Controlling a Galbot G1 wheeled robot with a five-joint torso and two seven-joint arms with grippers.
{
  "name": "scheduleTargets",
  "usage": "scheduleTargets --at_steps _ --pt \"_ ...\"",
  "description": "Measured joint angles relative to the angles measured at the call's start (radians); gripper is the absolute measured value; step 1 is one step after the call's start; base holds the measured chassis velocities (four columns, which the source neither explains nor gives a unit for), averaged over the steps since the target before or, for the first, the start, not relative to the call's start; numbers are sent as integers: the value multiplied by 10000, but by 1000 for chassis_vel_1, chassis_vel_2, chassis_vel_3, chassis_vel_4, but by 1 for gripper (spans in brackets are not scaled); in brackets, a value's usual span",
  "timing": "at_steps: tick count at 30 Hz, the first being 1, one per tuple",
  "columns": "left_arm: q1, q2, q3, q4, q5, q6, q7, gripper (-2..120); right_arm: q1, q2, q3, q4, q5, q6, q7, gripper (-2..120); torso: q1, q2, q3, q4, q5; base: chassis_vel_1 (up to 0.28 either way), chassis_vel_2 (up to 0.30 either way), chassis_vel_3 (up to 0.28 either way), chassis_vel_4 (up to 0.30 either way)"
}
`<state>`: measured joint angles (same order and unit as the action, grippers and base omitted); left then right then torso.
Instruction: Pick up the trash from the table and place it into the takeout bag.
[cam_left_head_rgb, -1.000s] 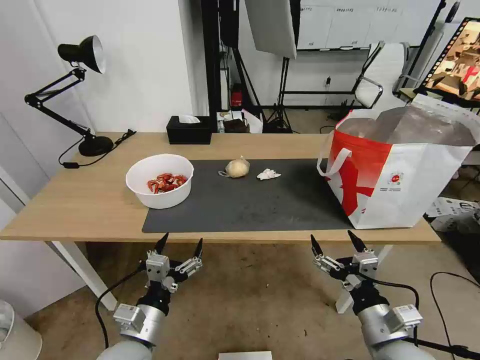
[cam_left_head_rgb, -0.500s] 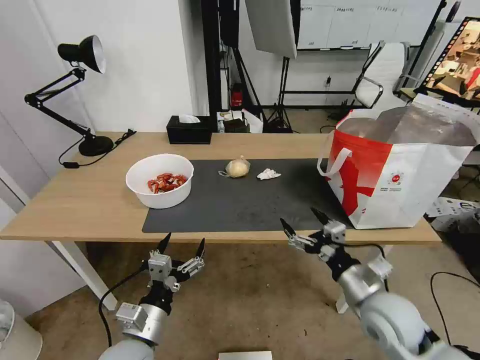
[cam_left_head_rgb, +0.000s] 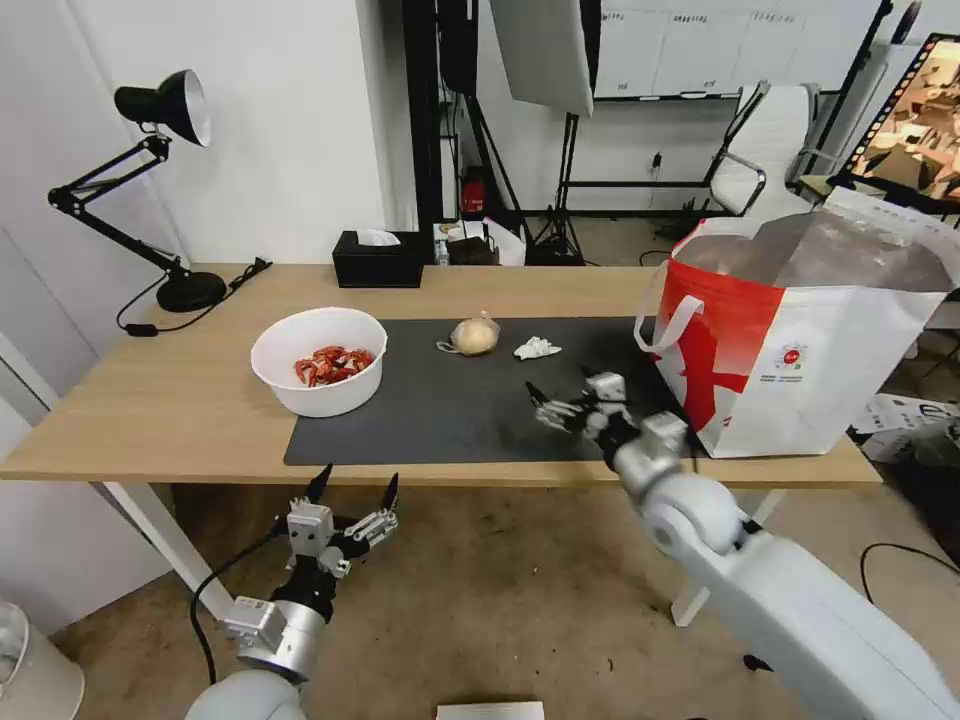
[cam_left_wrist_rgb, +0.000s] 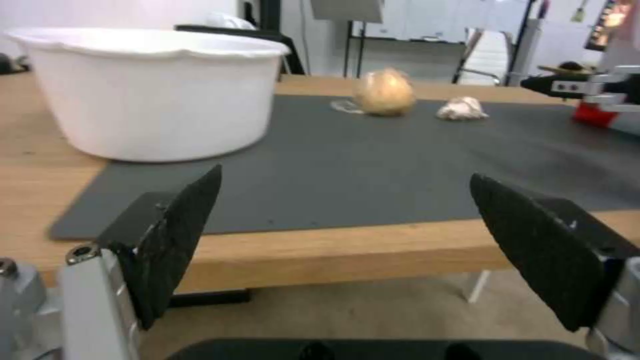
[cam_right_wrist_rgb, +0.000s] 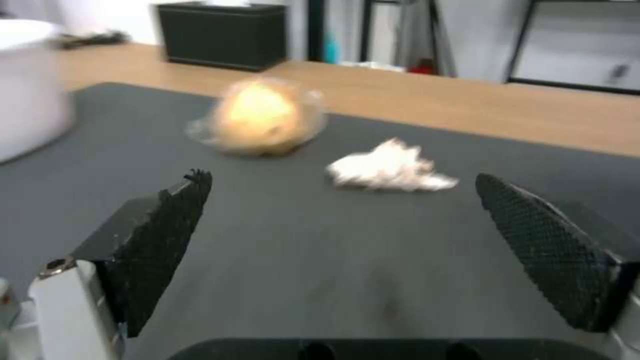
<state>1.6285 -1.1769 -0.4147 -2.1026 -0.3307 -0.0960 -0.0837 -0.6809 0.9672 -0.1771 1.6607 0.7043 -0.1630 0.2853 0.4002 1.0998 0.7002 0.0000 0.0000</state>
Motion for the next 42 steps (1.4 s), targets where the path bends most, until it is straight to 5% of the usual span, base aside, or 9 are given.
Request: scheduleTargets --at_steps 13,29,42 --pt "121 -85 -145 52 -256 4 -11 100 3023 2330 -1114 -3777 255 -1884 1547 100 0 0 0 1 -2 0 0 0 0" --pt "289 -89 -297 8 -362 -5 -13 100 3796 3460 -1014 -5747 424 -2650 1315 97 -2 1 -2 0 -1 0 0 0 0" --pt "257 -48 -327 11 -505 -40 -14 100 3740 3646 -968 -5792 662 -3021 1787 46 -6 5 -5 10 1 0 0 0 0"
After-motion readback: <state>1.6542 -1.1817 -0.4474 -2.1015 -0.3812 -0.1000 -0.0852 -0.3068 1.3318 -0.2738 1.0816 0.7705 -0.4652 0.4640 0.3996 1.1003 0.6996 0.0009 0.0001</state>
